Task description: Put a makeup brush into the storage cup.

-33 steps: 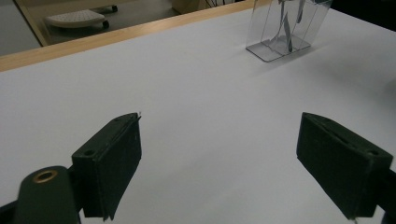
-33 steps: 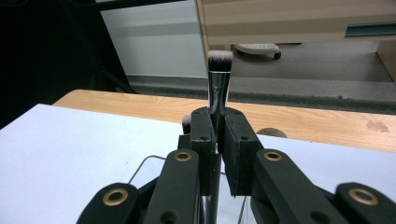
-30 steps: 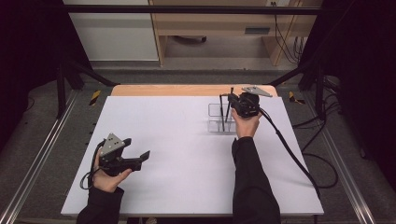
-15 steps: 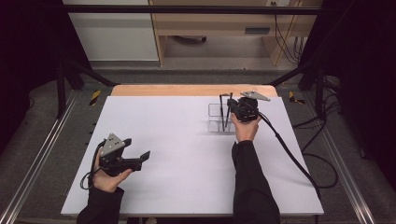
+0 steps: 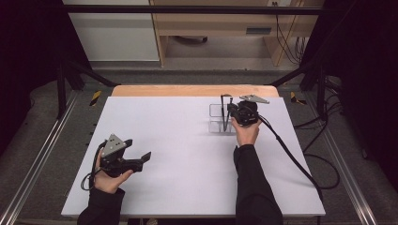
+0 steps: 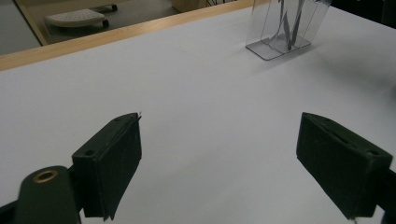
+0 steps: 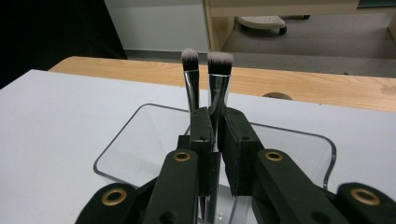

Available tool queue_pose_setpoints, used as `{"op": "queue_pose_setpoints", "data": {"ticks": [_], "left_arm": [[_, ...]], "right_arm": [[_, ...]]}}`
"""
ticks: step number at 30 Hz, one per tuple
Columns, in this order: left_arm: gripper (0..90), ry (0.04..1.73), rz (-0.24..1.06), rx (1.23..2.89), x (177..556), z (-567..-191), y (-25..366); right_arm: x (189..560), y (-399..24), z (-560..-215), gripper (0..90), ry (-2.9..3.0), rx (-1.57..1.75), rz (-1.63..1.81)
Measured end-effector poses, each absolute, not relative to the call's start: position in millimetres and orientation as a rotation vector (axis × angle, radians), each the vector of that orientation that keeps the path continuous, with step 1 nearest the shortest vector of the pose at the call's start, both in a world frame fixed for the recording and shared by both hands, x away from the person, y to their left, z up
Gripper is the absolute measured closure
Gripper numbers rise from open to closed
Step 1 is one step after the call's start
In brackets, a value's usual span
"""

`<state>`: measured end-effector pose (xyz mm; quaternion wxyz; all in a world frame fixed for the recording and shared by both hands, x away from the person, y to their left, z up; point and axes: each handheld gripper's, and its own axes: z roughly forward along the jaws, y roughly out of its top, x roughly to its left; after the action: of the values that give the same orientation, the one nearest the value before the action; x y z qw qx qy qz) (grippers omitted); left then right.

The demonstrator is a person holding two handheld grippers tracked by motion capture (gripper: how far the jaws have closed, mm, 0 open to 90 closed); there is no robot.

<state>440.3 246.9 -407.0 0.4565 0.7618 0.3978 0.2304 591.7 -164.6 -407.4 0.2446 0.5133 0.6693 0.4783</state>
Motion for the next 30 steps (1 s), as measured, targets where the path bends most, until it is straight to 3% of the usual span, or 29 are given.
{"op": "queue_pose_setpoints", "data": {"ticks": [15,30], "left_arm": [[13.2,0.982,0.569,1.881,441,-408,246],[12.4,0.978,0.576,1.884,440,-408,245]], "right_arm": [[565,-172,-394,71.6,1.818,1.321,1.404],[521,-172,-393,44.6,1.937,1.178,1.456]]}}
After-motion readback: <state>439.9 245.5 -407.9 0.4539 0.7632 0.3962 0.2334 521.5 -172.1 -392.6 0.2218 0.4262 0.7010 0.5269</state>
